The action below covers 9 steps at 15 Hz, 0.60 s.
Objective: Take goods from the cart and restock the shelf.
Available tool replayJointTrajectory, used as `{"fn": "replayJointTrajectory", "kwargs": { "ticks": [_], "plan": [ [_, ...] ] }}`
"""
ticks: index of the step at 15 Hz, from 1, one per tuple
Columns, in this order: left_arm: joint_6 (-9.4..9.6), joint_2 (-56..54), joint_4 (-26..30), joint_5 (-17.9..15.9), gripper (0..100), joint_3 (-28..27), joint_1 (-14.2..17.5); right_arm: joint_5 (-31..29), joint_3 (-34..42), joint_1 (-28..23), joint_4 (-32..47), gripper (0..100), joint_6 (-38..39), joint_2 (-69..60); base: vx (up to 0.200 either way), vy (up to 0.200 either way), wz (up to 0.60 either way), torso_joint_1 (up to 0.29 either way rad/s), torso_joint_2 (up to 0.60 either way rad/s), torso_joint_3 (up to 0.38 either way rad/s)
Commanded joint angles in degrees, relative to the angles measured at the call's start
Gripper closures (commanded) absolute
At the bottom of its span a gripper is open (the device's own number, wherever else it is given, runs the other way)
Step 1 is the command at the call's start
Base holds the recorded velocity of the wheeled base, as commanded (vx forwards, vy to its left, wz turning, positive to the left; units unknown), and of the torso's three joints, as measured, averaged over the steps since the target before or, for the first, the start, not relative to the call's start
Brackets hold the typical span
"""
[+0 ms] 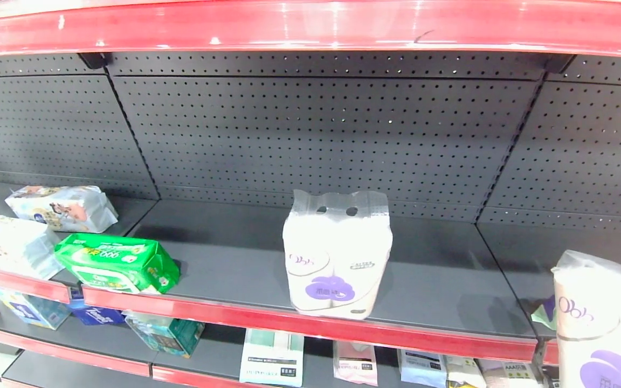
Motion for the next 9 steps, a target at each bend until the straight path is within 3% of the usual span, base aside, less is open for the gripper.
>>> {"fn": "replayJointTrajectory", "kwargs": {
  "ticks": [1,4,7,9],
  "plan": [
    [0.03,0.08,0.05,-0.08,0,0.01,0.02,0.14,-0.38,0.04,-0.40,100,-0.02,2.19,0.000,0.000,0.00,0.000,0.00,0.000],
    [0.03,0.08,0.05,-0.08,0,0.01,0.02,3.05,-1.43,0.04,-6.64,100,0.16,9.75,0.000,0.000,0.00,0.000,0.00,0.000],
    [0.03,0.08,0.05,0.01,0,0.01,0.02,7.53,-1.70,-0.05,-19.56,100,1.30,21.53,0.000,0.000,0.00,0.000,0.00,0.000],
    [0.03,0.08,0.05,-0.08,0,0.01,0.02,10.87,-2.93,-0.05,-22.46,100,3.15,26.72,0.000,0.000,0.00,0.000,0.00,0.000]
  ]
}}
